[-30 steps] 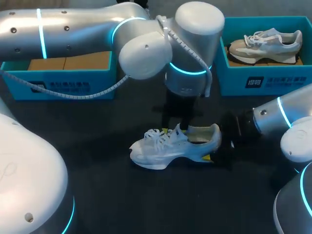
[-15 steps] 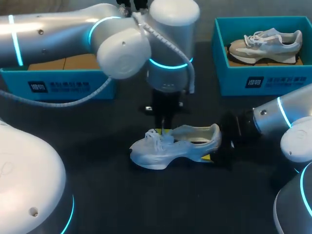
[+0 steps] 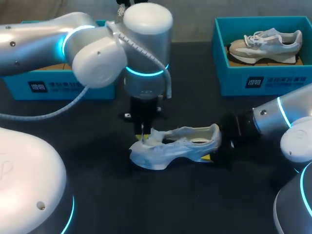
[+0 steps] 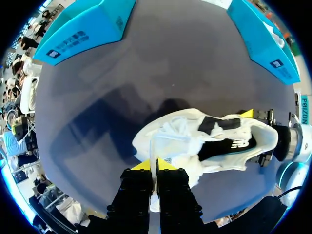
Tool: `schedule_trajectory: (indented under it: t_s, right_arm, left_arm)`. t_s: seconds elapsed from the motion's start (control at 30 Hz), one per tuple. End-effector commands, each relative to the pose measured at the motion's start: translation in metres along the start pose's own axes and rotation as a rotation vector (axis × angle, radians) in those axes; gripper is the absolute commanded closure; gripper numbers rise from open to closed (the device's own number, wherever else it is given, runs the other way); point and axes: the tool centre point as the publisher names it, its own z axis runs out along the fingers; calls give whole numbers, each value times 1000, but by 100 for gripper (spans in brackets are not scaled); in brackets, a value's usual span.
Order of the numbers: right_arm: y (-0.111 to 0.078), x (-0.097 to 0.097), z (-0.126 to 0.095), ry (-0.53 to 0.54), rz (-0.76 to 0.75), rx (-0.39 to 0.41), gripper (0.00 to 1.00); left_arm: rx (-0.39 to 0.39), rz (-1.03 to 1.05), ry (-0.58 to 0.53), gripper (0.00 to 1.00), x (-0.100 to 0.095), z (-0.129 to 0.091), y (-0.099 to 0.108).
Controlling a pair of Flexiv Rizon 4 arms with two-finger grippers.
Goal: Take the shoe out of the shoebox, open the shoe tongue, remove and reinsert the insole, then place the shoe into the shoebox
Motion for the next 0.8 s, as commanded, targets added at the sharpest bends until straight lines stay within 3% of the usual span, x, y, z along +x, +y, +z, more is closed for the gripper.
schedule_trajectory:
  t_s: [0.03,0.13,0.2,0.27,0.33,0.37,0.67,0.8]
  right_arm:
    - [-4,0,7,0,1,4,100]
    - [-4,0,7,0,1,4,100]
    - [-4,0,7,0,1,4,100]
    - [-4,0,7,0,1,4,100]
    - [-4,0,7,0,1,4,100]
    - [-4,0,7,0,1,4,100]
    - [-4,0,7,0,1,4,100]
    - [-4,0,7,0,1,4,100]
  left_arm:
    - [-22,-6,46,100,-13,17,-2]
    - [-31,-5,27,100,-17,27,1]
    - [-38,-6,4,75,-19,35,2]
    - [-51,-16,-10,57,-20,41,1]
    - [-54,-19,-17,13,-22,45,1]
    - [-59,-23,-13,0,-22,46,1]
    - [-57,-43,-32,0,-30,49,6]
    - [-36,-36,-6,0,-32,36,10]
